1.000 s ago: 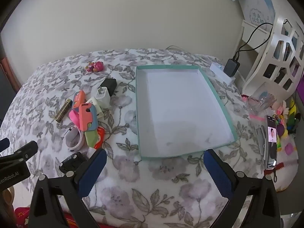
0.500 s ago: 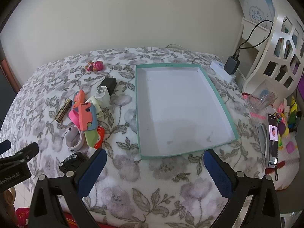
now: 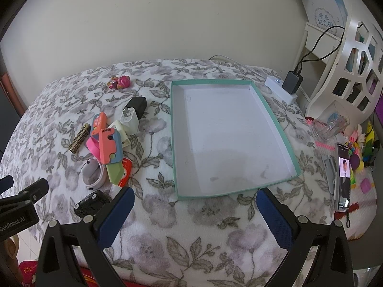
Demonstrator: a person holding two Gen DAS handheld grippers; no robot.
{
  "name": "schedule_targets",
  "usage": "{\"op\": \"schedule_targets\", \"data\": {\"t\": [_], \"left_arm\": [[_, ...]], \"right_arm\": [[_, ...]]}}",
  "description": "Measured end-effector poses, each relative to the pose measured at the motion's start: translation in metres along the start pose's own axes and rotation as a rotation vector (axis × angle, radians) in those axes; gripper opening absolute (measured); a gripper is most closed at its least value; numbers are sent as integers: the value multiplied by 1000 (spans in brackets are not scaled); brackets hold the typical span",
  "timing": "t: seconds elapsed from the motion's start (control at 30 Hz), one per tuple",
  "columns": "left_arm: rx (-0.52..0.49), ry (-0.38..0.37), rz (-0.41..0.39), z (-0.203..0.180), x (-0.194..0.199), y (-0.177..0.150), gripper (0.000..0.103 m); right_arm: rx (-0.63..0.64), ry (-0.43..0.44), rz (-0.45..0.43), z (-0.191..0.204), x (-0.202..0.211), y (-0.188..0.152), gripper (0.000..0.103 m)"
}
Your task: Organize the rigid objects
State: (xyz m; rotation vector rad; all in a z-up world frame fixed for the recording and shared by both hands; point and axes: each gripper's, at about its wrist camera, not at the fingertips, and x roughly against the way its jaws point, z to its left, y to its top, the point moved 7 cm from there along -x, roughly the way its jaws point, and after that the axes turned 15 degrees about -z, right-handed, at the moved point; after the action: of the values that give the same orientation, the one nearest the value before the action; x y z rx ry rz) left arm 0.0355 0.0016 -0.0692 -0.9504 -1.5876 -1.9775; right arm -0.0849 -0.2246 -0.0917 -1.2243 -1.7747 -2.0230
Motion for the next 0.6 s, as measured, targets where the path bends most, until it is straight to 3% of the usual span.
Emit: {"op": "schedule_targets", "data": {"t": [0.6], "left_arm": [[2,0,5,1,-1,-2,103]], "right_arm": [[2,-1,6,0,-1,0,103]]}}
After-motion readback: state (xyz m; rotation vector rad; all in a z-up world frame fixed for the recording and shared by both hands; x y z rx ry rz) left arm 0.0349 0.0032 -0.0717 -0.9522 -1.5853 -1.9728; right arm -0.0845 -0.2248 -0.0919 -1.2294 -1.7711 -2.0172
